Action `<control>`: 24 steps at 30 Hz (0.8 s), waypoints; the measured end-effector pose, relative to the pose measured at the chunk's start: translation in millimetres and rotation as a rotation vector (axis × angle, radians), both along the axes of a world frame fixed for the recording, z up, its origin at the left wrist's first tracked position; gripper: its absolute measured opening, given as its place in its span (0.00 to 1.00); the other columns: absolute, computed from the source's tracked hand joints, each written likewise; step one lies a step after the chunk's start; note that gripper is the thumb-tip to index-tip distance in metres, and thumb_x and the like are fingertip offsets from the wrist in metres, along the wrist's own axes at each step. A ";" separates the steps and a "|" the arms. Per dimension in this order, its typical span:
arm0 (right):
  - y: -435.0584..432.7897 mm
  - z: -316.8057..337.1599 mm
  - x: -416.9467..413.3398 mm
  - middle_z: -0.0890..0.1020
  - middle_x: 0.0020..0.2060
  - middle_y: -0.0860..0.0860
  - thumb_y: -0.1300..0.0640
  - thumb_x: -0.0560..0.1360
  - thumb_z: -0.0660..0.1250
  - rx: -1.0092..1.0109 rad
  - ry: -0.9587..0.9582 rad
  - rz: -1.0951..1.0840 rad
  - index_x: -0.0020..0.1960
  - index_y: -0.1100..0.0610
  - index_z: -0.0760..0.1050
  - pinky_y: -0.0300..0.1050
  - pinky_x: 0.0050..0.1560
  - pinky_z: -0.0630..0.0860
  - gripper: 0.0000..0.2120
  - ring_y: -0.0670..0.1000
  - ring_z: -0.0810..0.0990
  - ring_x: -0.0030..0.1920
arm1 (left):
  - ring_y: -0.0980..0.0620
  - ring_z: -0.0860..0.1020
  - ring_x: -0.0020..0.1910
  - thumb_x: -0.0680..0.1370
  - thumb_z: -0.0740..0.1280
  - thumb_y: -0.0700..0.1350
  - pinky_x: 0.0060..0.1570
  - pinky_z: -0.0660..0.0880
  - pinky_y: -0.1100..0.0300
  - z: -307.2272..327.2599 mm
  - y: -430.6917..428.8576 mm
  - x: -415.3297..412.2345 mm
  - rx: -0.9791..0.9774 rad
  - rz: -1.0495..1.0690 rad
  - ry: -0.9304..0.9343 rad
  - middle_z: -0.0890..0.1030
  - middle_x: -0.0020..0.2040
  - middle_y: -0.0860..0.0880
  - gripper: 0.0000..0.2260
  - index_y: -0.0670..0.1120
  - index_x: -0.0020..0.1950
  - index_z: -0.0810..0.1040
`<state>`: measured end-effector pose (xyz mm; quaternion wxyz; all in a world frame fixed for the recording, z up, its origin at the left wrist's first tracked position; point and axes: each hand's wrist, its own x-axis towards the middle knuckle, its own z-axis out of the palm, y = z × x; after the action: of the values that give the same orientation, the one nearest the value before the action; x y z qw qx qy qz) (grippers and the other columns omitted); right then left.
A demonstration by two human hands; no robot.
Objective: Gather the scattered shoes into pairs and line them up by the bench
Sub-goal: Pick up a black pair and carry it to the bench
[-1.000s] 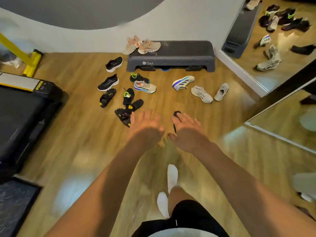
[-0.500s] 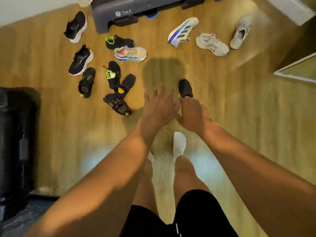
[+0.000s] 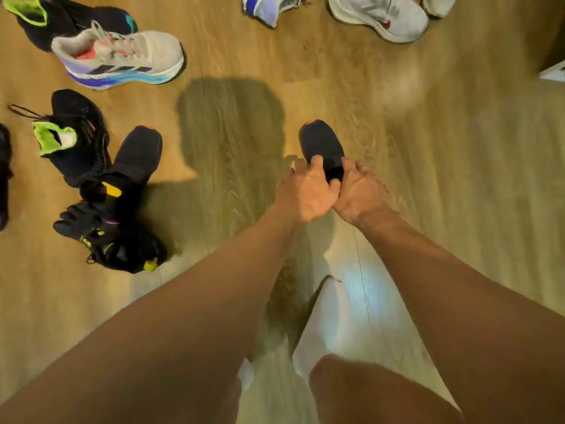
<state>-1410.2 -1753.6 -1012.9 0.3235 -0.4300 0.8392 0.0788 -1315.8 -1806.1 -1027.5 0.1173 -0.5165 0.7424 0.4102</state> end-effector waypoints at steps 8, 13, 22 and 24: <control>-45.6 -136.1 -41.5 0.66 0.67 0.60 0.44 0.76 0.61 0.057 0.054 -0.006 0.76 0.53 0.50 0.57 0.62 0.69 0.35 0.62 0.68 0.66 | 0.39 0.76 0.59 0.79 0.62 0.48 0.50 0.77 0.52 -146.8 -39.3 -55.2 0.329 0.331 0.128 0.72 0.65 0.41 0.24 0.43 0.72 0.59; -63.7 -165.5 -49.7 0.68 0.65 0.64 0.44 0.72 0.68 0.184 0.079 0.092 0.78 0.56 0.40 0.57 0.60 0.73 0.48 0.64 0.72 0.62 | 0.39 0.76 0.58 0.79 0.61 0.45 0.55 0.78 0.46 -174.5 -42.1 -60.2 0.342 0.398 0.221 0.72 0.64 0.41 0.23 0.48 0.72 0.58; -115.7 -138.2 -2.2 0.80 0.50 0.55 0.47 0.74 0.65 -0.163 -0.444 -0.179 0.58 0.57 0.72 0.49 0.49 0.79 0.18 0.56 0.81 0.49 | 0.46 0.75 0.59 0.79 0.59 0.49 0.59 0.71 0.52 -133.6 -79.6 3.9 -0.136 0.526 0.487 0.75 0.62 0.48 0.15 0.51 0.66 0.69; -123.3 -133.8 20.5 0.83 0.43 0.55 0.48 0.75 0.62 -0.182 -0.759 -0.362 0.50 0.57 0.76 0.45 0.42 0.81 0.12 0.55 0.83 0.45 | 0.47 0.76 0.55 0.80 0.58 0.48 0.56 0.71 0.52 -120.3 -93.8 28.0 -0.311 0.455 0.499 0.77 0.56 0.49 0.10 0.49 0.59 0.73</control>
<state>-1389.7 -1876.8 -1146.8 0.5785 -0.3013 0.7261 -0.2174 -1287.8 -1899.9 -1147.8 -0.2415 -0.5641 0.6678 0.4214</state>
